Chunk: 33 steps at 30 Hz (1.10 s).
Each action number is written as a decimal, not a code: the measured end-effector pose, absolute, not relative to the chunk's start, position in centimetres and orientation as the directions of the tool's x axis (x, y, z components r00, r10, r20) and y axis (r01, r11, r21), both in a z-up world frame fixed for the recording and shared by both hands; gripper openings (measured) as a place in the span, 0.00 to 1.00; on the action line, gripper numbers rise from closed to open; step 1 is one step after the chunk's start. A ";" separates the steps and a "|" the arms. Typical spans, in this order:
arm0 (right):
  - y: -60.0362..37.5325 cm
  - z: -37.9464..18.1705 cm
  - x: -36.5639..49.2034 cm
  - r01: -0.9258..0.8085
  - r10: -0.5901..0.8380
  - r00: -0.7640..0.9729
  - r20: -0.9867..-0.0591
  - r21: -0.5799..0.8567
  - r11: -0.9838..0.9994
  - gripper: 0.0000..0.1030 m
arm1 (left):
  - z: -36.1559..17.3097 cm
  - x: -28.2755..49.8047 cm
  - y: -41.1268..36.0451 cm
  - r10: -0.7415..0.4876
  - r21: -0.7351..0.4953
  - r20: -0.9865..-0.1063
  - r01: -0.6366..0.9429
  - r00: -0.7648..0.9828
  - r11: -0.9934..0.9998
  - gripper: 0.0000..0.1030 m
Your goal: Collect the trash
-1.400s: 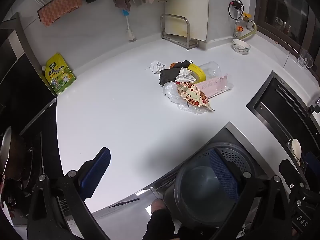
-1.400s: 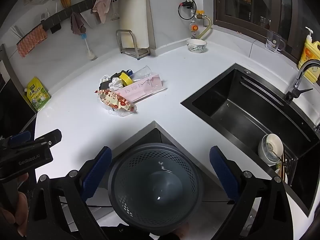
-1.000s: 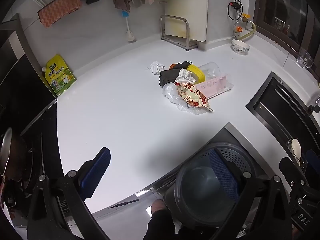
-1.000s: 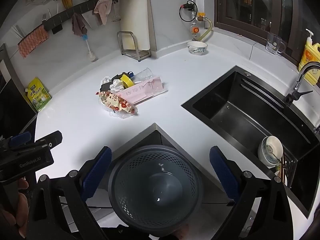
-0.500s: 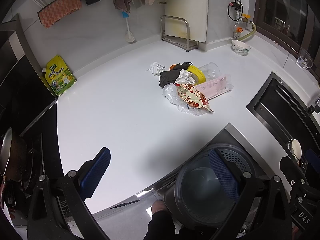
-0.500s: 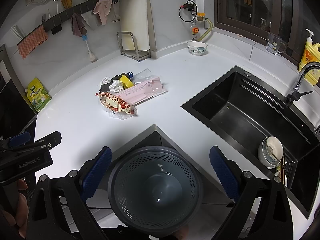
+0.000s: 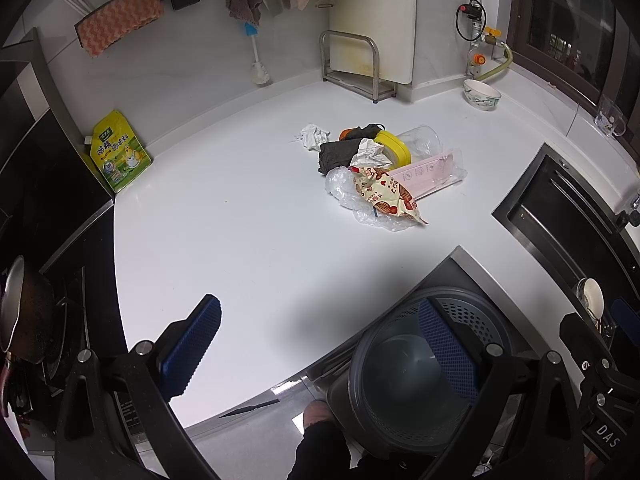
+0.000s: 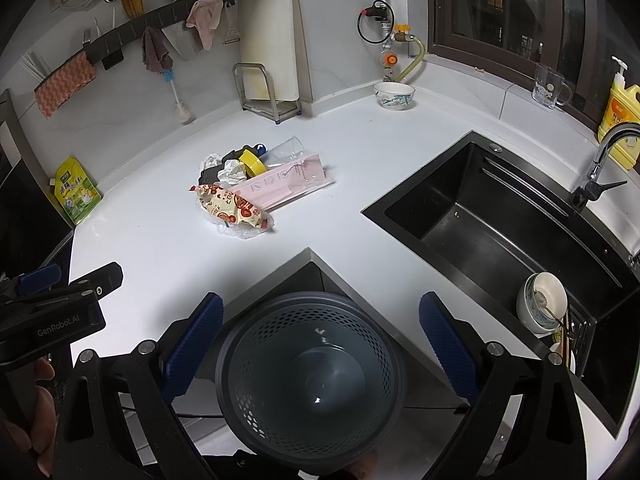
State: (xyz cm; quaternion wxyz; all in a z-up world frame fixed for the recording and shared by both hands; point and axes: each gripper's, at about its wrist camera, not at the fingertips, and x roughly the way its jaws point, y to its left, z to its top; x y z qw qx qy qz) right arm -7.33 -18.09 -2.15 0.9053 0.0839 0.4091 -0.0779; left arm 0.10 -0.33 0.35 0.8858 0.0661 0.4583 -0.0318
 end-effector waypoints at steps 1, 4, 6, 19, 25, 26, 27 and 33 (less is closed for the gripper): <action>-18.1 -2.2 -7.4 0.209 -0.072 0.654 -0.754 0.089 0.974 0.91 | 0.4 0.1 -0.3 0.004 0.088 -0.816 0.117 0.578 0.989 0.94; -18.1 -2.2 -7.4 0.209 -0.072 0.653 -0.754 0.088 0.974 0.91 | 0.3 0.1 -0.3 0.004 0.088 -0.816 0.118 0.578 0.989 0.94; -18.1 -2.2 -7.5 0.209 -0.071 0.654 -0.753 0.089 0.974 0.91 | 0.4 0.1 -0.3 0.003 0.087 -0.816 0.118 0.578 0.989 0.94; -18.1 -2.2 -7.5 0.209 -0.071 0.654 -0.753 0.090 0.974 0.91 | 0.3 0.1 -0.3 0.004 0.086 -0.816 0.115 0.578 0.990 0.94; -18.2 -2.1 -7.6 0.209 -0.070 0.656 -0.752 0.091 0.974 0.91 | 0.5 0.4 -0.4 0.005 0.085 -0.815 0.111 0.579 0.990 0.94; -18.2 -2.1 -7.6 0.208 -0.070 0.656 -0.752 0.090 0.974 0.91 | 0.6 0.1 -0.3 0.005 0.087 -0.815 0.114 0.579 0.990 0.94; -18.1 -2.1 -7.6 0.208 -0.070 0.656 -0.751 0.090 0.974 0.91 | 0.6 0.1 -0.2 0.005 0.087 -0.815 0.114 0.579 0.990 0.94; -18.2 -2.1 -7.6 0.204 -0.066 0.657 -0.751 0.092 0.975 0.91 | 0.9 0.5 -0.2 0.007 0.086 -0.813 0.108 0.582 0.990 0.94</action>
